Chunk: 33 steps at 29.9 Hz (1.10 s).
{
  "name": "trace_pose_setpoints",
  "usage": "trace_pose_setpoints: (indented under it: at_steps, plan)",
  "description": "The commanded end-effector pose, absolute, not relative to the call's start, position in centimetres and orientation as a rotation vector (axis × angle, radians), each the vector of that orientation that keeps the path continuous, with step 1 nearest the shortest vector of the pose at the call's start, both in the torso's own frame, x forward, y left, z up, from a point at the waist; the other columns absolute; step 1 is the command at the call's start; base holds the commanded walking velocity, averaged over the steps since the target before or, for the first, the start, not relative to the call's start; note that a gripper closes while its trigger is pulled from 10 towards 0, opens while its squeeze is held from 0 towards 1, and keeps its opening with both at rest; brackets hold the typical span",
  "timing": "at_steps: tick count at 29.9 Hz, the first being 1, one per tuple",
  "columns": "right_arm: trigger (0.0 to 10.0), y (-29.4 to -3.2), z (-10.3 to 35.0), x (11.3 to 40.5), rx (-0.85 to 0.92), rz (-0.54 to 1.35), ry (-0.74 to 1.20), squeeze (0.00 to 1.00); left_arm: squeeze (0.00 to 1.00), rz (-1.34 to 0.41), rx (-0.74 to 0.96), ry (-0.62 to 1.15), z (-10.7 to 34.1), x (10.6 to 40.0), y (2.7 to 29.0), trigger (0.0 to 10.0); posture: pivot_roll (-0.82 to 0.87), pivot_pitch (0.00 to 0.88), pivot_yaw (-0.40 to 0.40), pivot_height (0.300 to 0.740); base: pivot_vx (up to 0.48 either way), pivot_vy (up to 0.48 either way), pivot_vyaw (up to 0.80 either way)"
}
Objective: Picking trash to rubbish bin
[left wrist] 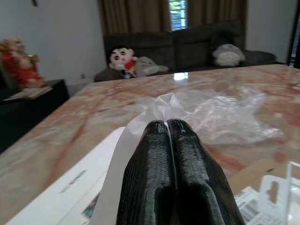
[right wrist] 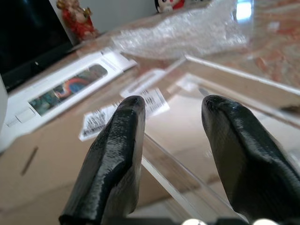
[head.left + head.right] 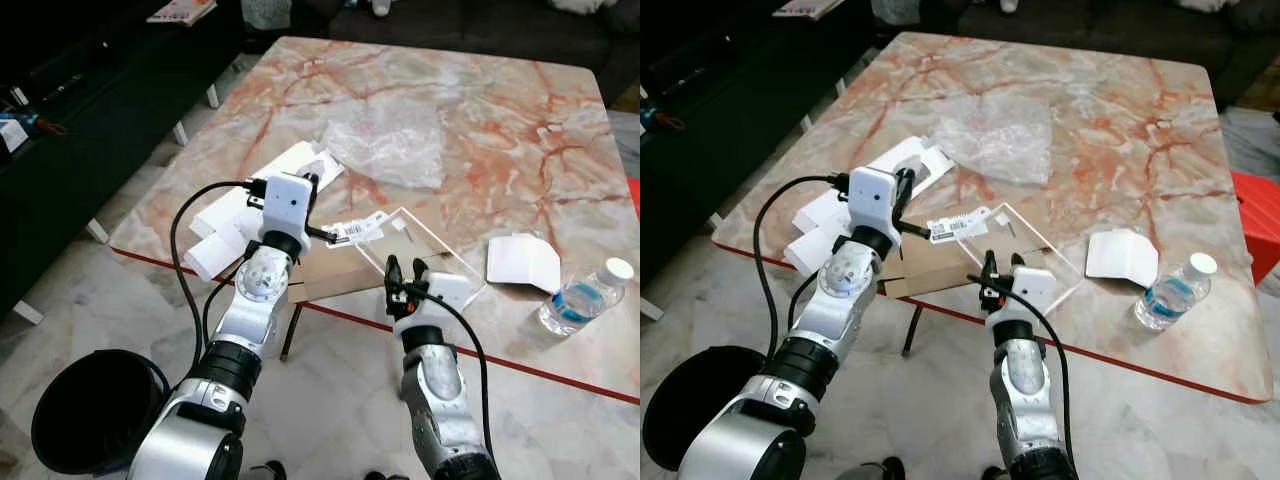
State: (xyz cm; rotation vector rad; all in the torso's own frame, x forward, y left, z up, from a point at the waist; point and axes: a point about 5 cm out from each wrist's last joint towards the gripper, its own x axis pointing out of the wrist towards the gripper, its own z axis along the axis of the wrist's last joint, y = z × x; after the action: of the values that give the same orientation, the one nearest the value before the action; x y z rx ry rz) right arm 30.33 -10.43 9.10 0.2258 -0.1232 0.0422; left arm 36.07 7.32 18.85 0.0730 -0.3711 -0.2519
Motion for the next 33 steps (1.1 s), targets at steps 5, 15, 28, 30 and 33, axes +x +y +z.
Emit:
trace_pose_setpoints:
  at_steps: [5, 15, 28, 30, 33]
  plan:
    - [10.0, -10.3, 9.9, 30.8, 0.273, 0.015, -0.148, 0.0, 0.0, -0.199, 0.114, -0.346, 17.4, 35.0, 8.6, 10.0, 0.12, 0.065, 0.037, 0.74, 0.0, 0.0, 0.0]
    - [10.0, -10.7, 11.0, 31.4, 0.253, 0.012, -0.192, 0.0, 0.0, -0.128, 0.136, -0.379, 17.9, 35.0, 9.5, 10.0, 0.13, 0.047, 0.037, 0.74, 0.0, 0.0, 0.0]
    - [10.0, -10.4, 11.7, 31.3, 0.218, 0.024, -0.224, 0.0, 0.0, -0.146, 0.132, -0.363, 17.3, 34.4, 8.9, 10.0, 0.11, 0.026, 0.049, 0.74, 0.0, 0.0, 0.06]
    - [10.0, -10.4, 11.7, 31.3, 0.218, 0.024, -0.224, 0.0, 0.0, -0.148, 0.131, -0.362, 17.3, 34.4, 8.8, 10.0, 0.11, 0.026, 0.049, 0.74, 0.0, 0.0, 0.44]
    - [10.0, -10.3, 11.7, 31.2, 0.22, 0.024, -0.222, 0.0, 0.0, -0.151, 0.133, -0.36, 17.2, 34.3, 8.8, 10.0, 0.11, 0.023, 0.052, 0.74, 0.0, 0.0, 0.44]
